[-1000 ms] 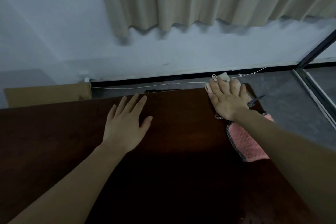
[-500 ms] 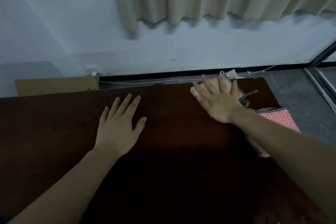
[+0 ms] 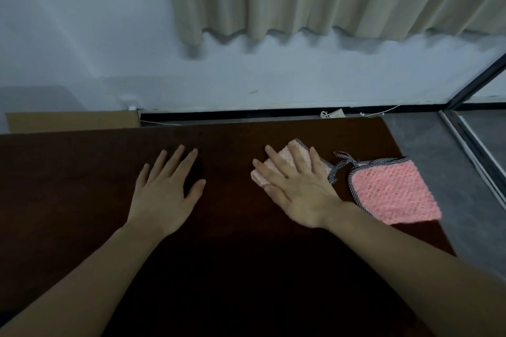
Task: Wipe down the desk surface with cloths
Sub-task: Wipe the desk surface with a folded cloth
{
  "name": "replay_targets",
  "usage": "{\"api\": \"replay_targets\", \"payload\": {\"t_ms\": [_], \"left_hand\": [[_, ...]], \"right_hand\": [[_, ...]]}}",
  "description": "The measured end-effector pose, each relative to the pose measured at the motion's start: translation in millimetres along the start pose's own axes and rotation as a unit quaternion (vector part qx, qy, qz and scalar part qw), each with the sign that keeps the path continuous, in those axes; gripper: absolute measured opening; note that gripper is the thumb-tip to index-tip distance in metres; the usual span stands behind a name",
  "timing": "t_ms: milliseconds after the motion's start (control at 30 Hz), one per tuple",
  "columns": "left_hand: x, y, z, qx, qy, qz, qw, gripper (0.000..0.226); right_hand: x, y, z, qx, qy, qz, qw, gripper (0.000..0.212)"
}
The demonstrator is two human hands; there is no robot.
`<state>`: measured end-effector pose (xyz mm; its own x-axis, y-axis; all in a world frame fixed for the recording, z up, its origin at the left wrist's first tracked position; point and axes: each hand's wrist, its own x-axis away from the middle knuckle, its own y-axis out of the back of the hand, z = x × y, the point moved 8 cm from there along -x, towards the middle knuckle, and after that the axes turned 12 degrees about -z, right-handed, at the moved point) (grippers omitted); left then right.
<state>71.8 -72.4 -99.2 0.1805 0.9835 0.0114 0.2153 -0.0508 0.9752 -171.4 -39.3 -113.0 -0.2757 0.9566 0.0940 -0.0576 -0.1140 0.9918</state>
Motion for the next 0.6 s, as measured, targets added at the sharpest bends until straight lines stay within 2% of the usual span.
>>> {"api": "replay_targets", "payload": {"t_ms": [167,267,367,467,600], "left_hand": [[-2.3,0.7,6.1,-0.002,0.0,-0.006,1.0,0.068],[-4.4,0.9,13.8,-0.011,0.0,-0.01,1.0,0.068],[-6.3,2.1,24.0,-0.012,0.004,-0.012,1.0,0.069],[-4.7,0.2,31.8,-0.013,0.006,-0.008,1.0,0.069],[-2.2,-3.2,31.4,-0.016,0.003,0.0,1.0,0.073]], "right_hand": [[-64.3,4.1,-48.4,-0.006,-0.103,-0.017,0.995,0.055],[-79.6,6.2,-50.1,-0.012,-0.134,-0.023,0.991,0.055],[-57.1,1.6,-17.0,0.003,-0.093,-0.018,0.995,0.056],[-11.3,-1.6,28.3,-0.003,-0.001,-0.016,1.0,0.056],[0.7,1.3,29.8,0.001,0.04,0.007,0.999,0.058]]}}
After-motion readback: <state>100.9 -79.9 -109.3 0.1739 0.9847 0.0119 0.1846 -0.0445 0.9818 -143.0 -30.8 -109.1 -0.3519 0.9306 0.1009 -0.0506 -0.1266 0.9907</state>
